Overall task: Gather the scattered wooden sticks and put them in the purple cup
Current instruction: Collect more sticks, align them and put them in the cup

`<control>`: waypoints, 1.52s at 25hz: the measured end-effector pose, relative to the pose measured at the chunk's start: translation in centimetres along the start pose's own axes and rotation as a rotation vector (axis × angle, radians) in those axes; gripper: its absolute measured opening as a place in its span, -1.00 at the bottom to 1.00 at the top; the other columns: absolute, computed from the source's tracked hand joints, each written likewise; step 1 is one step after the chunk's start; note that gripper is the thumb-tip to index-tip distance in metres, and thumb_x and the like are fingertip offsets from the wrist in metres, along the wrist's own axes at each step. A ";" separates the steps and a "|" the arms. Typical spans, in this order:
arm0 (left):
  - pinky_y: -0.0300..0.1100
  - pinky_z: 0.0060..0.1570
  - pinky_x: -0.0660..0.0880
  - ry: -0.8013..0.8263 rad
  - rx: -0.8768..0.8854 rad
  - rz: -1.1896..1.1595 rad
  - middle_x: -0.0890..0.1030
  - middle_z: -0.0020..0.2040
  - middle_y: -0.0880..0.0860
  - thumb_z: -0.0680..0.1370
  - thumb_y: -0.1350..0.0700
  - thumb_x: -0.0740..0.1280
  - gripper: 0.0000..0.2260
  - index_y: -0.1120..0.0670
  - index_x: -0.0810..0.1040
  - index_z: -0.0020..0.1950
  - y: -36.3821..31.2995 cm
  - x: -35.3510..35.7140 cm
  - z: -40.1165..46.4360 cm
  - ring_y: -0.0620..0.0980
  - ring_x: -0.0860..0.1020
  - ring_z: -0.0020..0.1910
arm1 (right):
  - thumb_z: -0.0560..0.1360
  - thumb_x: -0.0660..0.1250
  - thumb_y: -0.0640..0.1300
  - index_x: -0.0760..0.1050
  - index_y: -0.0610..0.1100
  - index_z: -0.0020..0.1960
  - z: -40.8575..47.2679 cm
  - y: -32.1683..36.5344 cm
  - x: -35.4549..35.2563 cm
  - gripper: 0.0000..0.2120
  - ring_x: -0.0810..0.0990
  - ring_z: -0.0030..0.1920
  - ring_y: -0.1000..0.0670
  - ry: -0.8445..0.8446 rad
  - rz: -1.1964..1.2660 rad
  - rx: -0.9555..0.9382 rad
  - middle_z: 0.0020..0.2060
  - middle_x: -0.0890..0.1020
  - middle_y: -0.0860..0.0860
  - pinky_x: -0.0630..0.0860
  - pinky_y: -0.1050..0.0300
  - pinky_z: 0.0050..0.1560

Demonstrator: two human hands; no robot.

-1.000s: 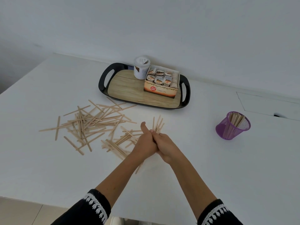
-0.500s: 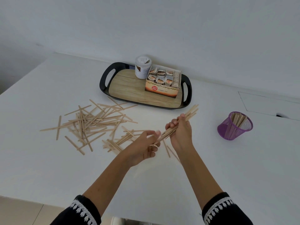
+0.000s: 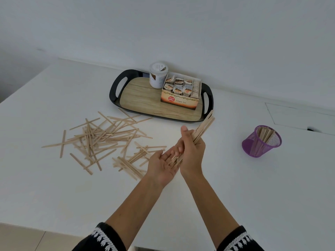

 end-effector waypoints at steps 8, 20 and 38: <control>-0.13 -0.26 0.59 0.098 -0.019 0.045 0.60 -0.21 0.10 0.63 0.08 0.08 -0.58 0.15 0.56 -0.34 -0.4 2.2 -0.8 0.05 0.65 -0.23 | 0.41 0.43 -0.09 0.50 -0.14 -0.33 -0.2 0.1 0.0 -0.79 0.48 -0.49 -0.05 0.072 -0.070 -0.012 -0.55 0.50 -0.08 0.54 0.09 -0.32; -0.26 -0.30 0.50 0.162 0.011 0.191 0.44 -0.37 0.01 0.63 0.01 0.12 -0.59 0.12 0.60 -0.28 -0.7 2.0 -1.4 -0.09 0.48 -0.35 | 0.34 0.44 0.11 0.33 -0.04 -0.52 -0.8 -1.8 0.3 -0.59 0.30 -0.58 0.07 0.041 -0.286 0.181 -0.63 0.31 0.04 0.31 0.23 -0.49; -0.25 0.16 0.47 0.467 0.864 1.365 0.66 0.12 0.01 0.64 -0.12 0.09 -0.63 -0.01 0.55 0.29 -4.3 -0.9 -4.2 -0.10 0.59 0.12 | 0.49 0.33 -0.22 0.30 -0.34 -0.38 -4.2 -8.0 -2.0 -0.65 0.35 -0.42 -0.21 -0.145 -0.535 -0.067 -0.47 0.41 -0.27 0.33 -0.06 -0.38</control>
Point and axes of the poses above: each hand's wrist, its own z-axis towards the middle knuckle, its own x-axis out of the palm, y = z × x, the point moved 2 cm from there along z, towards the middle knuckle
